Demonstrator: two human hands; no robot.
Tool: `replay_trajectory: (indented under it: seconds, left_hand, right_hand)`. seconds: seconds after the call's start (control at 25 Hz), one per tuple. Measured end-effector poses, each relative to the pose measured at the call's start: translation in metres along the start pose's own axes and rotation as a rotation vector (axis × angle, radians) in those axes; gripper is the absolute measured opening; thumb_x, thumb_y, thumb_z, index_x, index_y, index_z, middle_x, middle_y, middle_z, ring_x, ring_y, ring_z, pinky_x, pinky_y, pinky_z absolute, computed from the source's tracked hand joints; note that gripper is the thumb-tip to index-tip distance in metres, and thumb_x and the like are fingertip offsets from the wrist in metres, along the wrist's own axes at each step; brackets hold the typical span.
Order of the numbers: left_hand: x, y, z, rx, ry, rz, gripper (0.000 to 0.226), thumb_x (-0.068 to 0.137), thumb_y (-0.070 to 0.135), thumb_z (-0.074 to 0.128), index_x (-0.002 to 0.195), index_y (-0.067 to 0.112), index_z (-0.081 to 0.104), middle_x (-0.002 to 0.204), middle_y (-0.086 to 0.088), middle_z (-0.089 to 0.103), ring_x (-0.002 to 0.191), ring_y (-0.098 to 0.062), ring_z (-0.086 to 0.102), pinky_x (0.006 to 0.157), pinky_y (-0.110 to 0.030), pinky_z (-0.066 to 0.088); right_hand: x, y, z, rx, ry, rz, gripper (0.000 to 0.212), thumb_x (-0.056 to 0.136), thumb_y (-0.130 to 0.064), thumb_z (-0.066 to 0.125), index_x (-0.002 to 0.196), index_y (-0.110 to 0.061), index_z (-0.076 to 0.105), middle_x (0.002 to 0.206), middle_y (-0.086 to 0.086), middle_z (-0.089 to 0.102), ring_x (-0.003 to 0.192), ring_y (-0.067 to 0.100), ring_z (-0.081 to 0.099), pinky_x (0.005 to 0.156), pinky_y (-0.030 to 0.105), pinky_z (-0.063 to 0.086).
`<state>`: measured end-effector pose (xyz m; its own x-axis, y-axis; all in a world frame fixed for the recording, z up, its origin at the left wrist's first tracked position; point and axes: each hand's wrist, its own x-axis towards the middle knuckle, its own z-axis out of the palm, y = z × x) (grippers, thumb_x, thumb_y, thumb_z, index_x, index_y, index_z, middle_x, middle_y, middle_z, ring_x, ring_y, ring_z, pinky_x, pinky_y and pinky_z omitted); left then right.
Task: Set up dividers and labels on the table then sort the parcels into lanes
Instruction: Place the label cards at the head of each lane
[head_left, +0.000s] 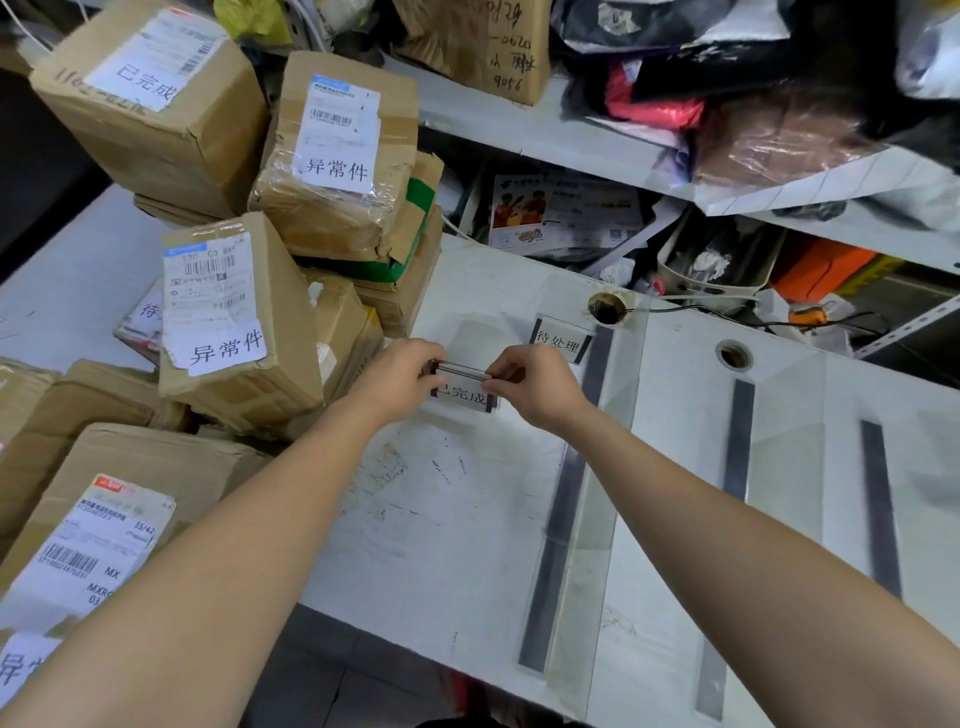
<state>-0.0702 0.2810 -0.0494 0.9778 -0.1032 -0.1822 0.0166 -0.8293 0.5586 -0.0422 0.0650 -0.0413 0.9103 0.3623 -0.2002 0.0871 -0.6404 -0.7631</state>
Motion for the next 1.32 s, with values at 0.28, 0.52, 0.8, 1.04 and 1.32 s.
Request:
replay_trajectory:
  seconds: [0.28,0.52,0.8,1.04,1.32]
  left_hand:
    - [-0.019,0.045,-0.058,-0.066,0.145,0.137,0.006,0.095,0.014,0.070,0.100,0.011,0.069,0.077,0.009,0.060,0.070,-0.011,0.057,0.063,-0.029,0.048]
    - [-0.024,0.093,-0.096,-0.107,0.161,0.237,0.013,0.088,0.019,0.079,0.086,0.023,0.067,0.082,0.003,0.068,0.075,-0.021,0.068,0.074,-0.041,0.059]
    - [-0.024,0.166,-0.085,-0.046,0.131,0.387,0.016,0.084,0.028,0.082,0.087,0.023,0.067,0.081,0.003,0.068,0.077,-0.018,0.067,0.075,-0.042,0.059]
    - [-0.020,0.238,-0.064,-0.005,0.110,0.436,0.014,0.084,0.018,0.082,0.089,0.017,0.069,0.083,-0.001,0.071,0.078,-0.020,0.071,0.077,-0.044,0.061]
    - [-0.010,0.319,-0.014,-0.005,0.186,0.400,0.017,0.083,0.015,0.082,0.087,0.023,0.068,0.083,0.000,0.073,0.075,-0.024,0.072,0.074,-0.047,0.060]
  right_hand:
    - [-0.021,-0.048,-0.049,-0.063,0.131,-0.122,0.006,0.090,-0.014,0.077,0.095,-0.015,0.075,0.088,-0.003,0.073,0.083,0.010,0.067,0.075,0.027,0.058]
    - [-0.055,-0.075,-0.090,-0.067,0.300,-0.234,0.021,0.077,-0.010,0.088,0.094,-0.012,0.076,0.085,-0.003,0.073,0.078,0.013,0.069,0.077,0.027,0.058]
    - [-0.110,-0.052,-0.152,-0.038,0.441,-0.227,0.027,0.080,-0.010,0.087,0.106,-0.010,0.080,0.091,-0.001,0.077,0.082,0.008,0.072,0.082,0.014,0.056]
    - [-0.158,-0.002,-0.215,-0.030,0.515,-0.157,0.027,0.082,-0.011,0.086,0.108,-0.007,0.080,0.094,-0.003,0.075,0.075,-0.008,0.063,0.073,0.004,0.052]
    - [-0.217,0.072,-0.302,-0.043,0.526,-0.082,0.015,0.087,-0.018,0.081,0.102,-0.018,0.081,0.096,-0.011,0.075,0.085,0.004,0.070,0.084,0.031,0.061]
